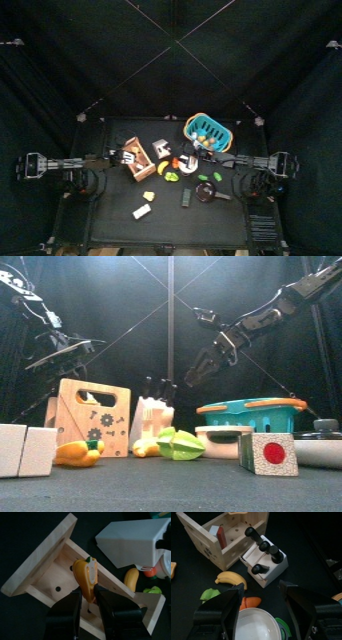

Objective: Hand over squash half

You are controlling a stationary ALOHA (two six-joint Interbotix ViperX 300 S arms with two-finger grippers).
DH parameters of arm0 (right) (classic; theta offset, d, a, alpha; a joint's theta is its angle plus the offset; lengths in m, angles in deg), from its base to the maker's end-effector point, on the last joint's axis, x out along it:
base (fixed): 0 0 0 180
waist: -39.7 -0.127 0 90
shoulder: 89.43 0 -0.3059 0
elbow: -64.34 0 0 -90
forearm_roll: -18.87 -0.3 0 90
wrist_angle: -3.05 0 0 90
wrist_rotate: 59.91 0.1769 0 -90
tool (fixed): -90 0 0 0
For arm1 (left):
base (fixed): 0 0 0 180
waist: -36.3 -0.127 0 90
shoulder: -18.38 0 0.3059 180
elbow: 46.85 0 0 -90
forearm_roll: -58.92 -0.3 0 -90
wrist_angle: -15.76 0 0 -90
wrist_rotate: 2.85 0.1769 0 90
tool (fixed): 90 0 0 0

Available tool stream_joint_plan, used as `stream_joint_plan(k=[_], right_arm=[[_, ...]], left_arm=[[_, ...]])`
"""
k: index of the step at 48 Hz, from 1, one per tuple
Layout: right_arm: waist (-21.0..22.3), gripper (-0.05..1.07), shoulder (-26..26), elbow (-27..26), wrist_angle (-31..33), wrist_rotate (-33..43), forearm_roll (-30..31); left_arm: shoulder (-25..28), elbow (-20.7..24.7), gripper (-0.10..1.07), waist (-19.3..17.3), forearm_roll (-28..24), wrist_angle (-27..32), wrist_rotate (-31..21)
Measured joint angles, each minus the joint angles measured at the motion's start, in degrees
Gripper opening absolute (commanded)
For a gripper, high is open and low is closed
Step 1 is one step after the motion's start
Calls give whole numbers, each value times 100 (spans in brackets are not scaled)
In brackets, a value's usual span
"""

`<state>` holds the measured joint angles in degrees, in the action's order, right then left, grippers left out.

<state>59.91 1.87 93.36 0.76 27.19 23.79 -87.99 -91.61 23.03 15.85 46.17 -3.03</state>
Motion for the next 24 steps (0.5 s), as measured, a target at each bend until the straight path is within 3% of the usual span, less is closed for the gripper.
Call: stream_joint_plan(k=[10, 15, 24], right_arm=[[0, 91, -114, -9, -299, 26, -826], [-9, 91, -176, -26, -439, 18, -1424], [-202, 91, -193, -114, -738, 26, -1925]], left_arm=[[-105, 0, 61, 193, -826, -492, 114], [-176, 0, 61, 202, -1239, -1011, 88], [-185, 123, 61, 202, -1916, -1819, 62]])
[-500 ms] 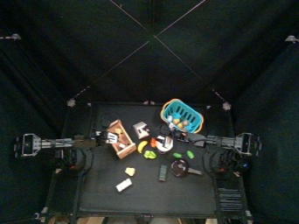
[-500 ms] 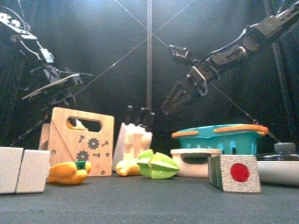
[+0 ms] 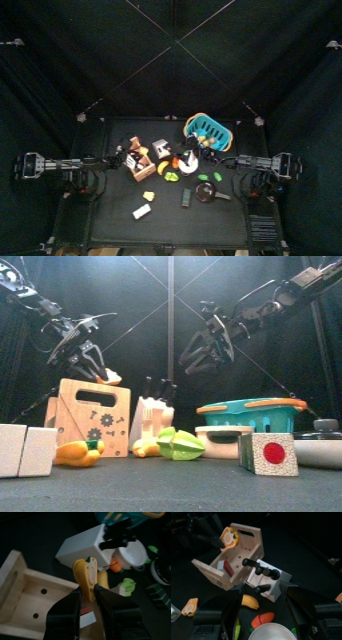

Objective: Hand over squash half

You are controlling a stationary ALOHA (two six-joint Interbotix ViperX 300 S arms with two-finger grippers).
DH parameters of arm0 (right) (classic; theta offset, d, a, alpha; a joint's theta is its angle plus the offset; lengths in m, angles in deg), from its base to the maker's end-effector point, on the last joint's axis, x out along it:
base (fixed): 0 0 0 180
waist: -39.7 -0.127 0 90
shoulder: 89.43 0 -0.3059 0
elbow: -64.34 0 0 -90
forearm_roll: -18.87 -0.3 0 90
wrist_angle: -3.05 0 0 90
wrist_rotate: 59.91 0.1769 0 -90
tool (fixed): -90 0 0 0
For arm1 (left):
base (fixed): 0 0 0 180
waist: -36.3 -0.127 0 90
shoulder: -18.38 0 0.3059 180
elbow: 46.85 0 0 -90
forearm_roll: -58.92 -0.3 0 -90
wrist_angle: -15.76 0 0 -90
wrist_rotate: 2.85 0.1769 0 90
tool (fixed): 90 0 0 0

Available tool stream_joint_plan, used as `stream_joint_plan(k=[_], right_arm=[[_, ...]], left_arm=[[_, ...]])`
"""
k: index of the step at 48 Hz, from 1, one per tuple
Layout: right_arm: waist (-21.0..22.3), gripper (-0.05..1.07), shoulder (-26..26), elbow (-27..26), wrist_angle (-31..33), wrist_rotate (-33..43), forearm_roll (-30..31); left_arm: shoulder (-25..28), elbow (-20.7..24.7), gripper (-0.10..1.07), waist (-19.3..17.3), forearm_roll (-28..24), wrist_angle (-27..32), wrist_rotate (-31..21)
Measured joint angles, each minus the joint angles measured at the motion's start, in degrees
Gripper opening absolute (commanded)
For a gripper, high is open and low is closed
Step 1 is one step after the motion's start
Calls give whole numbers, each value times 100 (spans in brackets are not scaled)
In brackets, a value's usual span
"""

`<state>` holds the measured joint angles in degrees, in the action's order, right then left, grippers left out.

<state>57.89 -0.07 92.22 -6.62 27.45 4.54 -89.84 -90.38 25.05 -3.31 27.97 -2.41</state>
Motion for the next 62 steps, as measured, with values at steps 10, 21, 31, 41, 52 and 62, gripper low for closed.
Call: stream_joint_plan(k=[10, 21, 31, 41, 52, 62], right_arm=[[-404, 91, 0, -79, -492, -9, -158], [-694, 91, 0, -62, -1081, -79, 448], [-835, 91, 0, 9, -1731, 185, 993], [-826, 91, 141, 0, -1995, 1063, 914], [-800, 91, 246, -9, -2004, 1978, 1274], [-809, 90, 378, -44, -1995, 2030, 1503]], left_arm=[[-18, 264, 61, 0, -334, -633, 9], [0, 527, 61, 9, -492, -1292, 0], [105, 606, 61, 9, -536, -1608, 18], [352, 782, 61, 9, -563, -1687, 44], [571, 923, 61, 9, -624, -1986, 334], [580, 949, 61, 18, -580, -2153, 773]])
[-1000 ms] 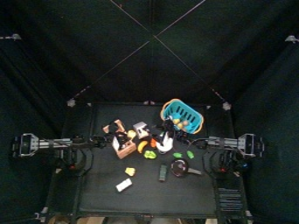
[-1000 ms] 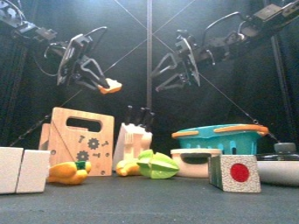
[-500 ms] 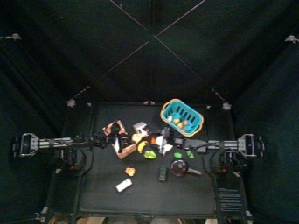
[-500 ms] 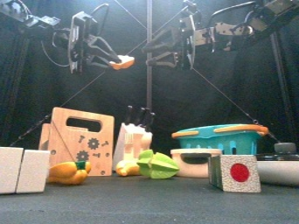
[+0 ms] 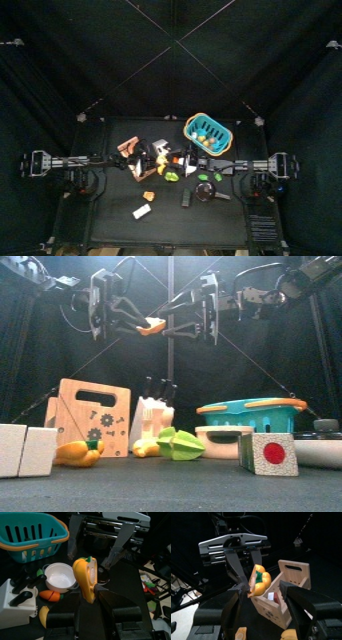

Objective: Hand over squash half

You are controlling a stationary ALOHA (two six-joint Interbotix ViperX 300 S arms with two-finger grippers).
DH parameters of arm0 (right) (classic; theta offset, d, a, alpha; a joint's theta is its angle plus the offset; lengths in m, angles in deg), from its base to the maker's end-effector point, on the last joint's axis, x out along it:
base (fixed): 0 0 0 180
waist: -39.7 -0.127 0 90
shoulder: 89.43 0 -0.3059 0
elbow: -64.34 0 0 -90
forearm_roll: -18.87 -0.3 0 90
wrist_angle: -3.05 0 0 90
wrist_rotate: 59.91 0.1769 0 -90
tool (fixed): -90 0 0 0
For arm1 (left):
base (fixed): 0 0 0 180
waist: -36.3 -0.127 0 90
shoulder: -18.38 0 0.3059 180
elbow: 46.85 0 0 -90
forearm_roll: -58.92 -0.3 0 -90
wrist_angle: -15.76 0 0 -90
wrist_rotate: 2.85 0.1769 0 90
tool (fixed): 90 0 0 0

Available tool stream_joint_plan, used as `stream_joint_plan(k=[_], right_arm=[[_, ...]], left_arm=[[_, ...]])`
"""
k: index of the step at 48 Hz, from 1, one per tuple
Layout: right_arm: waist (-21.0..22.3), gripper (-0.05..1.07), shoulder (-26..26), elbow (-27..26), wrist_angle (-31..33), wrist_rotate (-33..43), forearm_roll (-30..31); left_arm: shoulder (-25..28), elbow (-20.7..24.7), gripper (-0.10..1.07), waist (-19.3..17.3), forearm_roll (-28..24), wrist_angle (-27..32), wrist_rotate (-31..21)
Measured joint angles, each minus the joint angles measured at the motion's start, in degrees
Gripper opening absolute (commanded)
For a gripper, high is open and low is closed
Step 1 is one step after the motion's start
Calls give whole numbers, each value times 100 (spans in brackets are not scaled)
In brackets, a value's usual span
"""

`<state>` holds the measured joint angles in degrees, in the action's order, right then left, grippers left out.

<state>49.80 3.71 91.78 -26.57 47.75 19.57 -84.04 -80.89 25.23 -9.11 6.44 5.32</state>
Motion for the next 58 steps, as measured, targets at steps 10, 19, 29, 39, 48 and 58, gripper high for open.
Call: stream_joint_plan(k=[10, 19, 29, 39, 48, 58], right_arm=[[9, 90, 44, -44, -9, 0, 70], [-18, 85, 44, -53, -9, 0, 97], [-44, 73, 35, -79, -44, 9, 167], [-62, 68, 44, -79, -70, 18, 220], [-62, 68, 44, -105, -70, 18, 211], [-53, 65, 53, -105, -62, 9, 229]], left_arm=[[62, 0, 61, 0, 272, -176, 431], [141, 0, 61, -18, 703, -343, 940], [149, -62, 61, -105, 1424, -932, 1916], [149, -527, 61, -272, 2848, -1872, 3305], [132, -993, 62, -255, 4368, -2725, 4764], [123, -1187, 66, -176, 5080, -2839, 5291]])
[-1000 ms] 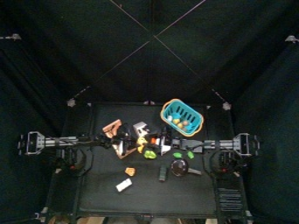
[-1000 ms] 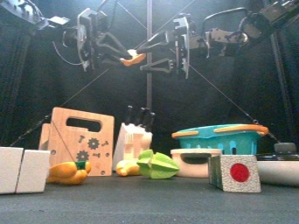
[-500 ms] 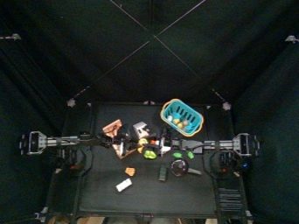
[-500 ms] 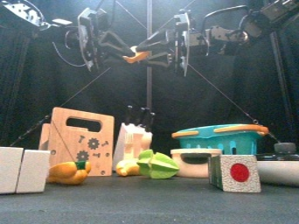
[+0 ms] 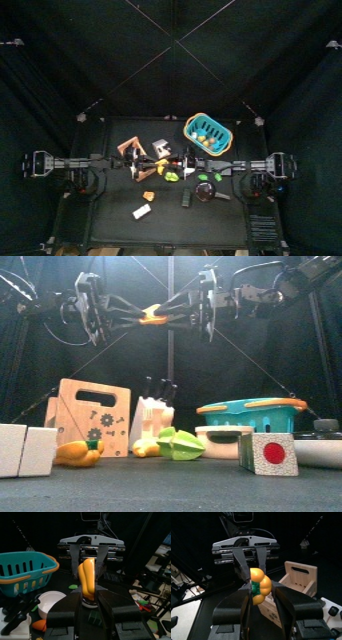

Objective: Hand over squash half

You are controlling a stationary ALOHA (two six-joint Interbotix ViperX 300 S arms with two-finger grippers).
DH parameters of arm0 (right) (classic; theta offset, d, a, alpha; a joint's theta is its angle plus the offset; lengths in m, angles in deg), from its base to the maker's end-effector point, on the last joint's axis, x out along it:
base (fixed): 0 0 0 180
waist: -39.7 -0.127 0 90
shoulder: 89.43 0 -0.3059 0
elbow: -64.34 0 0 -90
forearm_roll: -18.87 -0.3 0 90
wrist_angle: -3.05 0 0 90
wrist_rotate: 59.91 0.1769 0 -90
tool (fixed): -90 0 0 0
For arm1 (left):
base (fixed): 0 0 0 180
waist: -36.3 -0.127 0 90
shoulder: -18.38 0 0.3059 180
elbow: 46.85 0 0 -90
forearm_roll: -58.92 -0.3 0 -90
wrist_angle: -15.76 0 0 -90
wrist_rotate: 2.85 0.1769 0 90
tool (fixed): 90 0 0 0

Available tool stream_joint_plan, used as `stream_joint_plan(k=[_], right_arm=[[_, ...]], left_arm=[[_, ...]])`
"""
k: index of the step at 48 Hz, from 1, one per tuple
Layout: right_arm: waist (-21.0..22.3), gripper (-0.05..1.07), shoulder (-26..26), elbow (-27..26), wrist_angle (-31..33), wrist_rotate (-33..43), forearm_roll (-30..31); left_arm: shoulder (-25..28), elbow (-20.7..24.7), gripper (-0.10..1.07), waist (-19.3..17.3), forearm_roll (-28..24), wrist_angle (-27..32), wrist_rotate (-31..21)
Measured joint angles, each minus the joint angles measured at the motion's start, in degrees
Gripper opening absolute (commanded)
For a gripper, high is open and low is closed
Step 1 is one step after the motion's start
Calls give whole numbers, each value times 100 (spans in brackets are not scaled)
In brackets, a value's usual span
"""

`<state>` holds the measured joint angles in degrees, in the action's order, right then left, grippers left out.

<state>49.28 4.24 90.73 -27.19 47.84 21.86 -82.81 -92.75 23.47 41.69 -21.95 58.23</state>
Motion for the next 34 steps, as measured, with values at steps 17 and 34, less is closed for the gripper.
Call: stream_joint_plan(k=[17, 34], right_arm=[[53, 62, 0, 62, -9, 0, 0], [53, 62, 0, 88, 0, -35, 70]], left_arm=[[-18, -132, 96, 53, 18, 167, 9], [-44, -202, 96, 62, 53, 167, 0]])
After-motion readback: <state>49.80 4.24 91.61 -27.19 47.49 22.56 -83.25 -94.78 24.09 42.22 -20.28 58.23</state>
